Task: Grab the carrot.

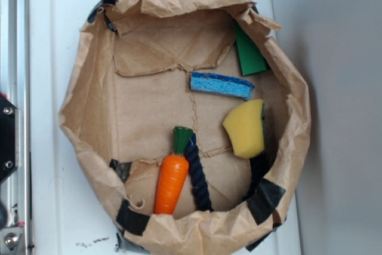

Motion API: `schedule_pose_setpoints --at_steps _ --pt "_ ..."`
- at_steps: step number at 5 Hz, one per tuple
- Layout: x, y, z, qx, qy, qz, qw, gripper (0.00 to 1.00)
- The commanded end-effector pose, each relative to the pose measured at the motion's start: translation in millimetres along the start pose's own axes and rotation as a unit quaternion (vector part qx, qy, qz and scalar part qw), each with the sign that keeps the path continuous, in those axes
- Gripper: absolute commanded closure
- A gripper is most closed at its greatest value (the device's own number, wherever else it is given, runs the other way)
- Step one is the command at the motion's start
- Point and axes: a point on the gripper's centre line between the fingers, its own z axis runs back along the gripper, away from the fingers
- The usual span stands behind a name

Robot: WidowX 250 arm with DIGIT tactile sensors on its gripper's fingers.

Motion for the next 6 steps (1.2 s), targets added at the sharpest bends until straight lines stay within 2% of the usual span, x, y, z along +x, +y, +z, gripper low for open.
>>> schedule_pose_setpoints --at_steps 1,2,4,5,6 --pt "0 0 0 0.0 0.0 0.0 1.0 0.0" --pt "29 -9 -10 -0.002 0.016 0.021 1.0 0.0" --pt "102 -27 -43 0.018 0.001 0.087 0.996 0.0" --pt "113 -24 -57 0.016 -0.042 0.209 0.977 0.0" --pt "110 -13 -67 0.024 -0.072 0.328 0.942 0.0"
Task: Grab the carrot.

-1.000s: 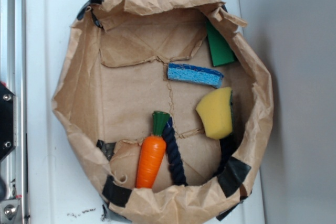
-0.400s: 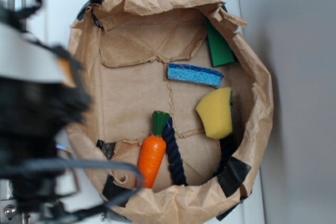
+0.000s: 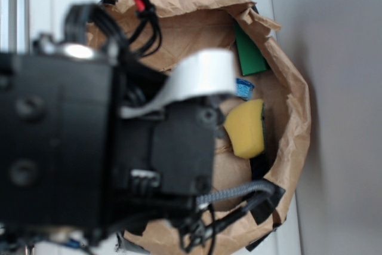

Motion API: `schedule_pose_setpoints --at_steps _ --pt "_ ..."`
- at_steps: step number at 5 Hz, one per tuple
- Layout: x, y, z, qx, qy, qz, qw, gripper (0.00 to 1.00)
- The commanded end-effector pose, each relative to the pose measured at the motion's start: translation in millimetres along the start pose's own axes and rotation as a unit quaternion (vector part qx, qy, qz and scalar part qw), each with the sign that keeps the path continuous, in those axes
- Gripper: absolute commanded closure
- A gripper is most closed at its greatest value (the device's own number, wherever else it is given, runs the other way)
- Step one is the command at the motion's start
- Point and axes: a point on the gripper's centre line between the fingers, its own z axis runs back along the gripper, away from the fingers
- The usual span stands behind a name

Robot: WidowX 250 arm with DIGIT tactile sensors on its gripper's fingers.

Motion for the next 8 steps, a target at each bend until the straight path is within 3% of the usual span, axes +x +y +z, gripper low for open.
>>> schedule_pose_setpoints --at_steps 1,3,4,5,6,7,8 --pt "4 11 1 -0.008 -0.044 0.113 0.993 0.0" --pt "4 11 1 -0.008 -0.044 0.113 0.993 0.0" --pt "19 18 -36 0.002 -0.049 0.134 0.99 0.0" --pt "29 22 -62 0.007 -0.076 0.146 0.986 0.0" --pt "34 16 -88 0.012 -0.05 0.139 0.989 0.0" --pt "16 2 -112 0.015 -0.015 0.123 0.992 0.0" --pt "-8 -13 -125 0.025 -0.007 0.12 0.992 0.0"
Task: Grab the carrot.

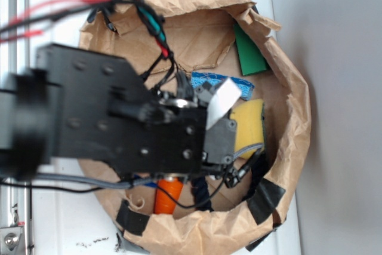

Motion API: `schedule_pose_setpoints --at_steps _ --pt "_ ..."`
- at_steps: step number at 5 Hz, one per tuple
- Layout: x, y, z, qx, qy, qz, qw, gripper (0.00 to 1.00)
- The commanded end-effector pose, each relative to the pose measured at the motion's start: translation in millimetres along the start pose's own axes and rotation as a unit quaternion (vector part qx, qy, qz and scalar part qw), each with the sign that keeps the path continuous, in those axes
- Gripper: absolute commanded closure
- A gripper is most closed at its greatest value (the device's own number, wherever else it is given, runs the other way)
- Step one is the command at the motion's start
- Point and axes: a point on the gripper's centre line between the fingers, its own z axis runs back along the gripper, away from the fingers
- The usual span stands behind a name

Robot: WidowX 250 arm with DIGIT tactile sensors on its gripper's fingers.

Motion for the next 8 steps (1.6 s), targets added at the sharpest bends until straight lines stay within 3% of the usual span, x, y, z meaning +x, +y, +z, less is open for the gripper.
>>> schedule_pose_setpoints --at_steps 1,2,3,4,5,6,7,8 --pt "-43 -13 -3 0.011 0.04 0.024 0.999 0.0" --pt "-60 -15 0 0.0 0.05 0.068 0.996 0.0" --pt "-77 -19 -24 0.001 0.013 0.057 0.998 0.0" --pt "-78 -13 -44 -0.006 -0.014 0.054 0.998 0.0" --pt "-73 -8 -48 -0.017 -0.023 0.047 0.999 1.0" --pt "-64 -10 -31 -0.02 -0.01 0.036 0.999 1.0" --pt "-44 -9 0 -0.022 0.024 0.036 0.999 1.0" --pt "-19 -7 37 -0.022 0.034 0.044 0.998 1.0"
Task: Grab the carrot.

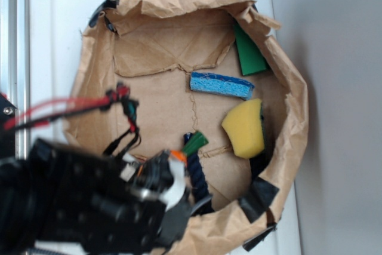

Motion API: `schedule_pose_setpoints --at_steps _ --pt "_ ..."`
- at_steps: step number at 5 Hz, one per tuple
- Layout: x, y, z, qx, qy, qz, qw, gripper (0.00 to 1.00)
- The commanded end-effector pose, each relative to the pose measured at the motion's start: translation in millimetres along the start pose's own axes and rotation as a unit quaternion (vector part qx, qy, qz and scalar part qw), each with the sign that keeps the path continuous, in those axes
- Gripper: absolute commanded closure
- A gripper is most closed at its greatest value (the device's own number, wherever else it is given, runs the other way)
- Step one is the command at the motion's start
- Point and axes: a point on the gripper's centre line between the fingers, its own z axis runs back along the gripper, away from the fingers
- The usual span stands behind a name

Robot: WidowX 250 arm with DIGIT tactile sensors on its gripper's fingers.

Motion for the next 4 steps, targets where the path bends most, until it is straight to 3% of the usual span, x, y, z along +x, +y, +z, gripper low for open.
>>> schedule_pose_setpoints --at_steps 1,2,3,4 --pt "43 1 81 -0.027 -0.021 0.004 0.999 1.0" --pt "45 14 111 -0.006 -0.102 -0.059 0.993 1.0" --pt "58 31 120 -0.036 -0.158 -0.152 0.975 1.0" --pt "71 51 126 -0.069 -0.128 -0.269 0.952 1.0"
